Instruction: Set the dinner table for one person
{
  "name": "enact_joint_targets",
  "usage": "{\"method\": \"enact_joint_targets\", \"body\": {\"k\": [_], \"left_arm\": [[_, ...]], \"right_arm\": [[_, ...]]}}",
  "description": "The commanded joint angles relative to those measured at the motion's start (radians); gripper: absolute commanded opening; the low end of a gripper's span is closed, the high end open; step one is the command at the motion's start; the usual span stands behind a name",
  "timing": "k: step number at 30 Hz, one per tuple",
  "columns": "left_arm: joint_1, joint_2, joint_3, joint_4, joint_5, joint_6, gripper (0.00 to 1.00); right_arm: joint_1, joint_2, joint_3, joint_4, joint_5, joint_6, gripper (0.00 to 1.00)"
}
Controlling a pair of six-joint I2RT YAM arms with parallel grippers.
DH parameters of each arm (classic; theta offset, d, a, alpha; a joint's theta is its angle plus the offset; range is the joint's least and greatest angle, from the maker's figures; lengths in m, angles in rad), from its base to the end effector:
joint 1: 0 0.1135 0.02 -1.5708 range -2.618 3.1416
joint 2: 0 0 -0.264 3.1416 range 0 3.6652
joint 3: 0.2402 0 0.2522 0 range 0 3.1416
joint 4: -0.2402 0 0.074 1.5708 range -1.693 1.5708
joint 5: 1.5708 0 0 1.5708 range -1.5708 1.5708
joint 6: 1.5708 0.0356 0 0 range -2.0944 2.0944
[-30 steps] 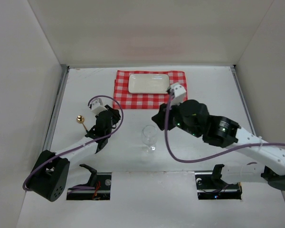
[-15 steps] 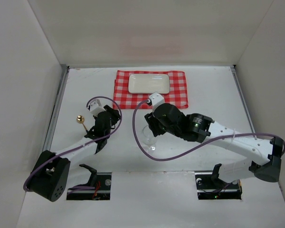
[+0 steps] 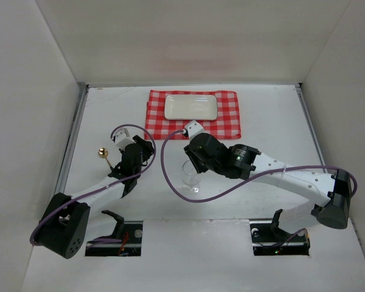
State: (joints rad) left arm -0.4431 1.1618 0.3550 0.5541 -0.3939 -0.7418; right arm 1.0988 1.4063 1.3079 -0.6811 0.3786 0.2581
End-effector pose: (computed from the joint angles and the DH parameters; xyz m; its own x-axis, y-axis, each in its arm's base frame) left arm 0.2148 -0.0868 0.1936 -0.2072 -0.5922 -0.7787 -0.1082 0.8049 -0.5834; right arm 0.1493 0.2635 0.3343 -0.4897 -0.4377 -0.7540 -0.6030 0.7947 -0.0697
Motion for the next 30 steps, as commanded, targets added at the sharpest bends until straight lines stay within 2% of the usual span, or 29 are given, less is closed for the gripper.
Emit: {"method": "enact_joint_targets", "body": {"k": [1, 7, 10, 14, 19, 23, 27, 30], "left_arm": [[0.005, -0.021, -0.007, 0.043, -0.002, -0.01, 0.42], [0.007, -0.025, -0.008, 0.043, -0.002, -0.011, 0.42], [0.007, -0.028, -0.01, 0.043, -0.002, -0.013, 0.42], [0.008, -0.024, -0.01, 0.044, -0.002, -0.021, 0.42], [0.001, -0.02, -0.008, 0.049, -0.002, -0.021, 0.42], [-0.003, -0.028, -0.01, 0.049, 0.0, -0.021, 0.43], [-0.006, -0.013, -0.005, 0.052, 0.004, -0.021, 0.43], [-0.006, -0.007, -0.004, 0.058, 0.01, -0.021, 0.43]], "right_arm": [[-0.003, 0.013, -0.002, 0.041, 0.035, -0.006, 0.35], [-0.009, 0.011, -0.013, 0.04, 0.062, -0.01, 0.18], [-0.026, -0.059, -0.022, 0.049, 0.111, 0.007, 0.08], [-0.05, -0.157, -0.03, 0.095, 0.144, 0.027, 0.04], [-0.199, -0.176, 0.06, 0.156, 0.16, -0.017, 0.03], [-0.384, -0.084, 0.177, 0.196, 0.151, -0.063, 0.03], [-0.576, 0.11, 0.322, 0.261, 0.151, -0.083, 0.01], [-0.676, 0.253, 0.448, 0.262, 0.177, -0.071, 0.0]]}}
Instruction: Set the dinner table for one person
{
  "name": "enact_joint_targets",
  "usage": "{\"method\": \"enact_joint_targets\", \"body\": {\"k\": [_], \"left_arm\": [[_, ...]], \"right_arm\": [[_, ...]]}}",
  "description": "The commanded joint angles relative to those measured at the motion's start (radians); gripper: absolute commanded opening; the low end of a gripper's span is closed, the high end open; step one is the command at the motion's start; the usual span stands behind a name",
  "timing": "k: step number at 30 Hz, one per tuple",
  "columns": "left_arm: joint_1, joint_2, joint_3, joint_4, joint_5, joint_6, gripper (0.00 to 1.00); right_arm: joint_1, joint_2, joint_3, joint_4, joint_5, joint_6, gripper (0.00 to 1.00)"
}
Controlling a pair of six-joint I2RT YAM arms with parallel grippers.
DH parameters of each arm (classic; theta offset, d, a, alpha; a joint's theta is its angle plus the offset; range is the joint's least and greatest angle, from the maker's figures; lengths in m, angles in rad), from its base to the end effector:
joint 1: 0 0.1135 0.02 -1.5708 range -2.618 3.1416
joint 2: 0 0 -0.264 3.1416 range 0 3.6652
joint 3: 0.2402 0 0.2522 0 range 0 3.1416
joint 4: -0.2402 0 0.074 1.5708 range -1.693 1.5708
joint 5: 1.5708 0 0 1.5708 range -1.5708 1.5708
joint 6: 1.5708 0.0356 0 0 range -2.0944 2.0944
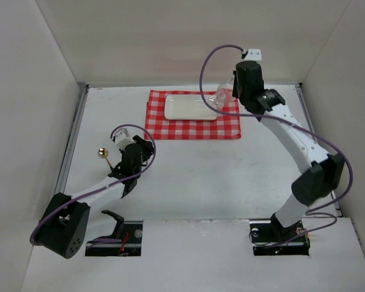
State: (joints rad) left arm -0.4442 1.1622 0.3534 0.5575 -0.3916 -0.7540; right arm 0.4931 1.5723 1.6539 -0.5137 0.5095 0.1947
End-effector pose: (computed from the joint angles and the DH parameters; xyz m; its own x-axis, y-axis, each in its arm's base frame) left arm 0.2146 -0.0871 0.1934 -0.2071 -0.6022 -0.7710 -0.1075 0.7973 -0.5939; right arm 0.3210 0.1528 0.4133 -0.3664 -0.0051 -0.9305 0.0487 0.9985 -0.0247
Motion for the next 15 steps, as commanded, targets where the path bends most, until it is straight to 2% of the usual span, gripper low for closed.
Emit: {"method": "enact_joint_targets", "body": {"k": [1, 8, 15], "left_arm": [[-0.003, -0.01, -0.004, 0.055, 0.01, -0.007, 0.43], [0.012, -0.012, -0.002, 0.055, 0.043, -0.011, 0.43], [0.009, -0.022, -0.002, 0.055, 0.049, -0.011, 0.43]], "right_arm": [[-0.092, 0.127, 0.142, 0.092, 0.043, -0.002, 0.0], [-0.143, 0.36, 0.406, -0.028, 0.095, -0.029, 0.0], [-0.156, 0.457, 0.489, -0.043, 0.103, -0.046, 0.0]]}}
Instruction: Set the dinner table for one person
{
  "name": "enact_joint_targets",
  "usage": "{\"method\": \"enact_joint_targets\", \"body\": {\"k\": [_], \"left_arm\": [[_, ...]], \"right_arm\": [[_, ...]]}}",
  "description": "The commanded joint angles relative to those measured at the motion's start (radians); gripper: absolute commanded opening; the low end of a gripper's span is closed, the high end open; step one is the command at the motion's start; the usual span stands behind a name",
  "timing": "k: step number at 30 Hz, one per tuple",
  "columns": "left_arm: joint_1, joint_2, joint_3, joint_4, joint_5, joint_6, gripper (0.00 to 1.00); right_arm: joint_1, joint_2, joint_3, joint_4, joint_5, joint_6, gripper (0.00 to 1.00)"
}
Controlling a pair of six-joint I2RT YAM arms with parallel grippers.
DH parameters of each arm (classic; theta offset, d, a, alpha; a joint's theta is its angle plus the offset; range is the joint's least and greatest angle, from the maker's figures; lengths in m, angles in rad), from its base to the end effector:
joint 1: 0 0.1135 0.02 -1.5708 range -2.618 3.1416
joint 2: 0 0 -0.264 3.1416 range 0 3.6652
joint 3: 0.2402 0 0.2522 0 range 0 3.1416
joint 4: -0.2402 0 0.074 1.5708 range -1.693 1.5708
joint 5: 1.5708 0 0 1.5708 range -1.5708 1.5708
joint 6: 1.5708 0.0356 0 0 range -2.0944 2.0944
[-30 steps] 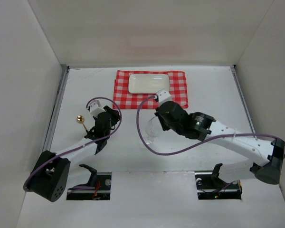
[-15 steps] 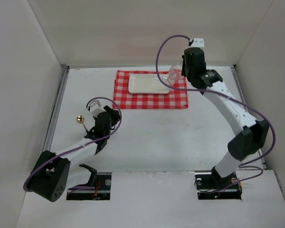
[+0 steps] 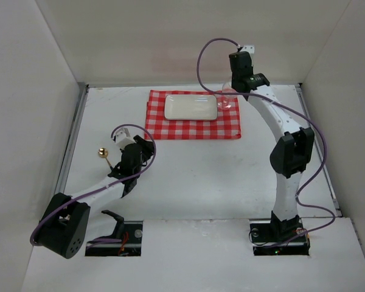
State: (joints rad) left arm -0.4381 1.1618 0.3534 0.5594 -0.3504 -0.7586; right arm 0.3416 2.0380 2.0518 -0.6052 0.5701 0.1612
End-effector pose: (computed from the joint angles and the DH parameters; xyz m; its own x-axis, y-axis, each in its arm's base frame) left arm 0.2150 -0.0872 0.1935 -0.2288 -0.6063 -0.7616 -0.0830 0.7917 -0.6053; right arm 0.4486 0.1391 0.3546 -0.4960 -0.0329 -0.8677 0.2227 0.9610 -0.1638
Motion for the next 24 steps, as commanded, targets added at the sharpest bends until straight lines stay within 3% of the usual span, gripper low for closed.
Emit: {"method": "enact_joint_targets", "body": {"k": [1, 24], "left_arm": [[0.003, -0.021, -0.002, 0.053, 0.008, -0.008, 0.43], [0.006, -0.004, -0.001, 0.054, 0.008, -0.013, 0.43]], "right_arm": [[-0.006, 0.002, 0.103, 0.045, 0.043, -0.012, 0.0], [-0.043, 0.217, 0.366, -0.071, 0.031, -0.066, 0.0]]}}
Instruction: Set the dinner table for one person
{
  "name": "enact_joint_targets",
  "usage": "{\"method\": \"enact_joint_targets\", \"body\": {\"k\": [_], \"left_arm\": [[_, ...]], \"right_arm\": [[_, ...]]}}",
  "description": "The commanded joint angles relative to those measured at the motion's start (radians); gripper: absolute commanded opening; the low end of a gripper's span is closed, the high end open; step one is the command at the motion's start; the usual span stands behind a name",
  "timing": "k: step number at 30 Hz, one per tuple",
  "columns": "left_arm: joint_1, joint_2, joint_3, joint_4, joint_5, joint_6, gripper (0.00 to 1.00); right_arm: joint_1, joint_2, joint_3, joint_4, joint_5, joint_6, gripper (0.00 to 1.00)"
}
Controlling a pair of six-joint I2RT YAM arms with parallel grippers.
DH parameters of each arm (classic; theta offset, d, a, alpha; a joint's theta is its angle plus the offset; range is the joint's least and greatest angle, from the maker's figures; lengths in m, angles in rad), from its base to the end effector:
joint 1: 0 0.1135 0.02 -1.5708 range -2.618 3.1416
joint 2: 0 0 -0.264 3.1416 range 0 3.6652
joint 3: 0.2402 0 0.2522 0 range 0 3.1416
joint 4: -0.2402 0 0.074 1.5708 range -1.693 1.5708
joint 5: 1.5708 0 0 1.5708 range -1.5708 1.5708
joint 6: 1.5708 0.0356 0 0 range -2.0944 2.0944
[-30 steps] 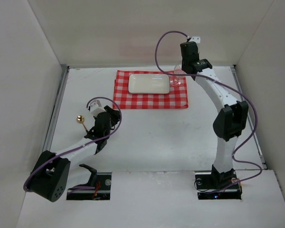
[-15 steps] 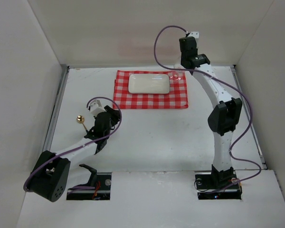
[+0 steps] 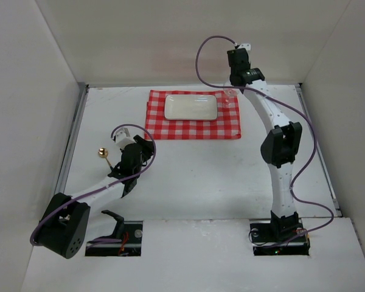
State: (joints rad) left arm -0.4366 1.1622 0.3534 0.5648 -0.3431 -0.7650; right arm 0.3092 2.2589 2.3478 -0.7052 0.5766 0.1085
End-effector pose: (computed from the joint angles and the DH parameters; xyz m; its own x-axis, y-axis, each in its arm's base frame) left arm 0.2153 -0.0872 0.1940 -0.2288 -0.6129 -0.7563 -0.0777 0.7859 -0.6134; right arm 0.4927 0.1370 0.3389 -0.5291 -0.0737 -0.8454 0.2273 0.9475 -0.2249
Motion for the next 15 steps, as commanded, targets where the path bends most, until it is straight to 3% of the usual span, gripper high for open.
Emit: {"method": "enact_joint_targets", "body": {"k": [1, 7, 15], "left_arm": [[0.005, -0.004, -0.001, 0.049, 0.001, -0.008, 0.43], [0.005, 0.007, 0.001, 0.058, 0.006, -0.008, 0.43], [0.006, 0.021, 0.001, 0.061, 0.012, -0.013, 0.43]], "right_arm": [[-0.011, 0.002, 0.073, 0.029, 0.025, -0.016, 0.0], [-0.012, 0.03, 0.122, 0.027, 0.042, -0.058, 0.01], [-0.022, 0.083, 0.165, 0.007, 0.025, -0.066, 0.14]]}}
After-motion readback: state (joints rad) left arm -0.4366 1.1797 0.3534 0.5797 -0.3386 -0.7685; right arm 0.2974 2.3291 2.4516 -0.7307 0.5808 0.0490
